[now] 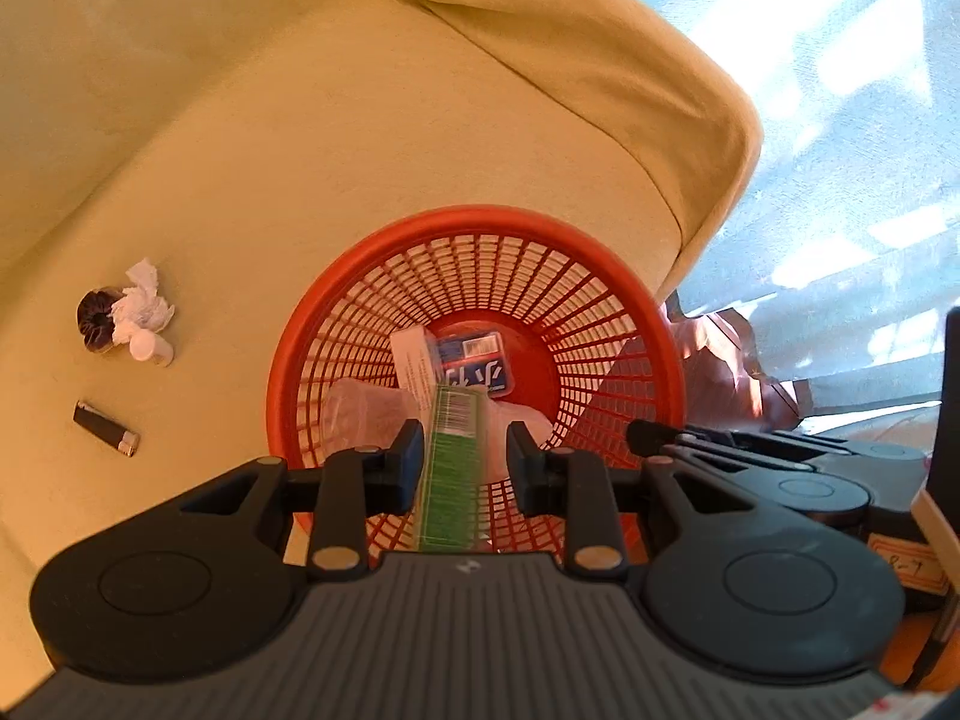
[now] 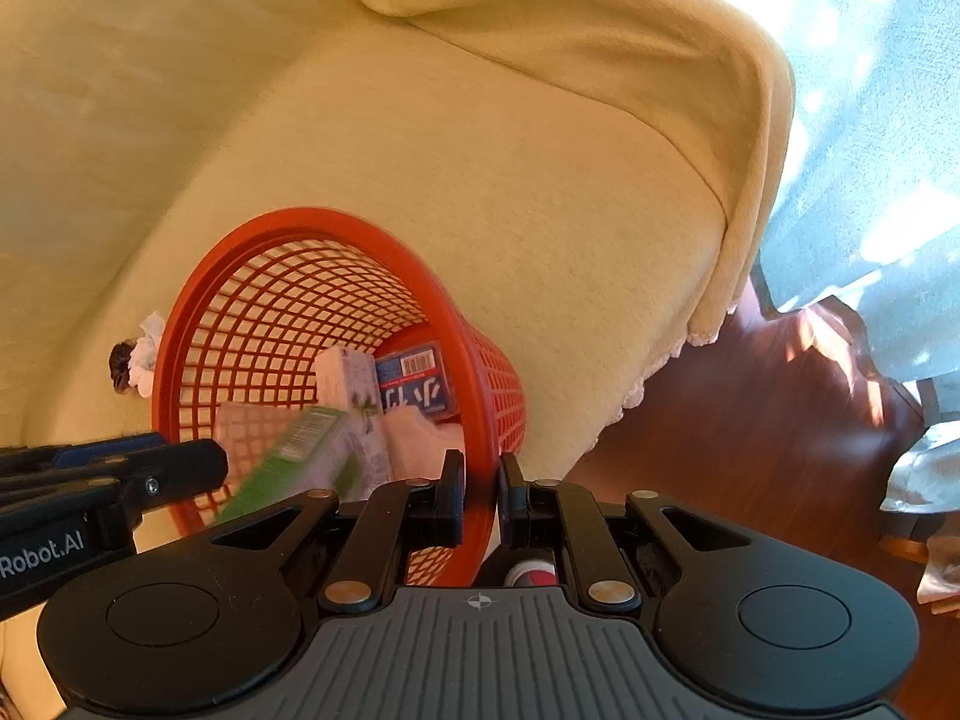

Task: Organize objects
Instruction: 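Carry the green box into the wastebasket and open the left gripper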

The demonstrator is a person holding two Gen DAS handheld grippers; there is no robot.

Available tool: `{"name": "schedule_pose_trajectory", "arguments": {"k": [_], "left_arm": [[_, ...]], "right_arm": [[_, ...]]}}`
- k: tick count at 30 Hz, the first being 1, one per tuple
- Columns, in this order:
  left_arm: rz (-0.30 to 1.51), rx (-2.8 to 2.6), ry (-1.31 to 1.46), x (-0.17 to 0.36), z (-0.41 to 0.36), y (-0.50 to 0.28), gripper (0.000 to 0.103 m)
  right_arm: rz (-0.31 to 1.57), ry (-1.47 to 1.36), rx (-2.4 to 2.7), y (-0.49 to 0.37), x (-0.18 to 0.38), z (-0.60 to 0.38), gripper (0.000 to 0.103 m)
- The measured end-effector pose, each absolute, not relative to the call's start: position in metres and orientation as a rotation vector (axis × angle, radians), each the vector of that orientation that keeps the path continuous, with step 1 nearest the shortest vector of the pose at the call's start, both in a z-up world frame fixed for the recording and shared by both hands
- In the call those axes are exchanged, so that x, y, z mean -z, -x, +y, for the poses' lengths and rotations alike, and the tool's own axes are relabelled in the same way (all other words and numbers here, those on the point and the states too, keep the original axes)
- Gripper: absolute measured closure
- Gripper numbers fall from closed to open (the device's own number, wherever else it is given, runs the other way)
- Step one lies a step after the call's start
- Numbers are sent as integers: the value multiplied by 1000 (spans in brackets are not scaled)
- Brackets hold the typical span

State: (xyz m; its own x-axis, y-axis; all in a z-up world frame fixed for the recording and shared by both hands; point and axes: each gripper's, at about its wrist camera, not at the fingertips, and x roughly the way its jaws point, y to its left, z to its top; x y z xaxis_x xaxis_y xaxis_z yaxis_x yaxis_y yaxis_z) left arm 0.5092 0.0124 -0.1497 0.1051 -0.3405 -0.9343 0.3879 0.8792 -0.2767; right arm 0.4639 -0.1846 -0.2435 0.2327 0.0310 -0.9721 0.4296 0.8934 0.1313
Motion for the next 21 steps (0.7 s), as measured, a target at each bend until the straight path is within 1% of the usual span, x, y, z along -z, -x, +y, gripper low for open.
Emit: {"name": "schedule_pose_trajectory", "arguments": {"k": [5, 9, 15, 21], "left_arm": [[1350, 527, -36, 147, 19, -512, 78], [1326, 488, -44, 144, 39, -514, 75], [1317, 376, -48, 149, 93, -517, 75], [1324, 213, -7, 166, 162, -520, 73]], "right_arm": [[1314, -404, 282, -466, 241, -184, 96], [1310, -407, 284, -467, 240, -183, 96], [1310, -405, 296, -471, 241, -185, 96], [1317, -407, 319, -472, 242, -186, 96]]}}
